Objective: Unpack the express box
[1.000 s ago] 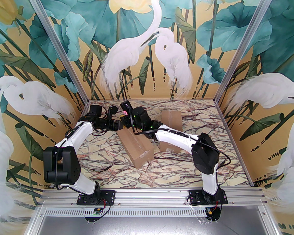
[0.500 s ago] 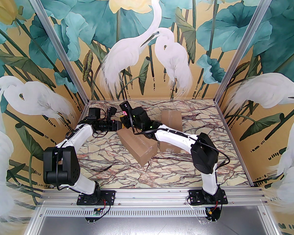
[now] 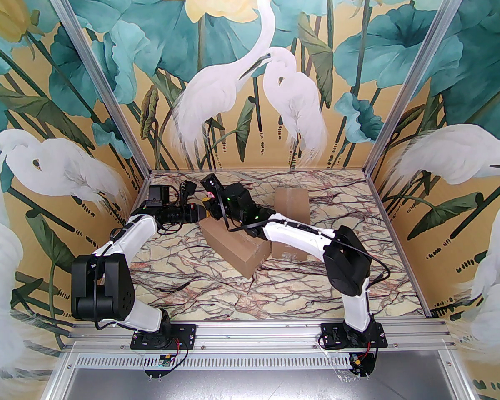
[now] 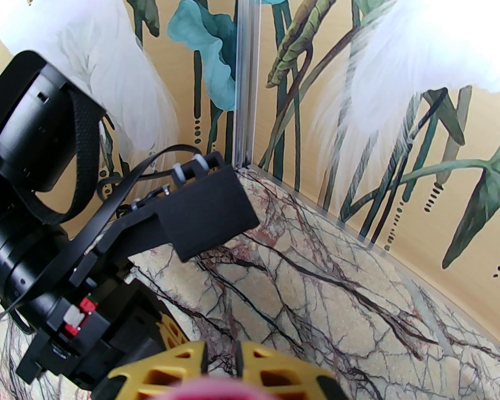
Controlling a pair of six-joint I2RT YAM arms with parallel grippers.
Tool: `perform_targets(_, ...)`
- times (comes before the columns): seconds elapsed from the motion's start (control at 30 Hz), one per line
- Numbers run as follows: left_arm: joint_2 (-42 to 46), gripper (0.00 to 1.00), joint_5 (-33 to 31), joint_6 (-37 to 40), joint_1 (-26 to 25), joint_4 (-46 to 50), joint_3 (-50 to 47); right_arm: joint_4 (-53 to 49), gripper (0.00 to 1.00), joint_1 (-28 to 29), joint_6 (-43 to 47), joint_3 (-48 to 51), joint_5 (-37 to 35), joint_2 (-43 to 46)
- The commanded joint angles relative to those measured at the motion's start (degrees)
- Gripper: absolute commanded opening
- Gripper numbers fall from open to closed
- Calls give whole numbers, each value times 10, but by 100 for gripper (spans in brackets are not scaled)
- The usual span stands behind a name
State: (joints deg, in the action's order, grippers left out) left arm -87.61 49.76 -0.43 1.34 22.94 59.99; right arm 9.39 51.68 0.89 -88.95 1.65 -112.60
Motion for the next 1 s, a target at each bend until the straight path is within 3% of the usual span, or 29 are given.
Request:
perform_targets(0.0, -18, 5, -66, 7, 1, 33, -19, -16, 0, 5, 17, 34, 26, 12)
perform_targets(0.2, -21, 0, -83, 17, -9, 43, -17, 3, 0, 4, 26, 66, 44, 32)
perform_targets(0.97, -1, 0, -120, 10, -15, 42, -1, 30, 0, 4, 31, 150, 50, 93)
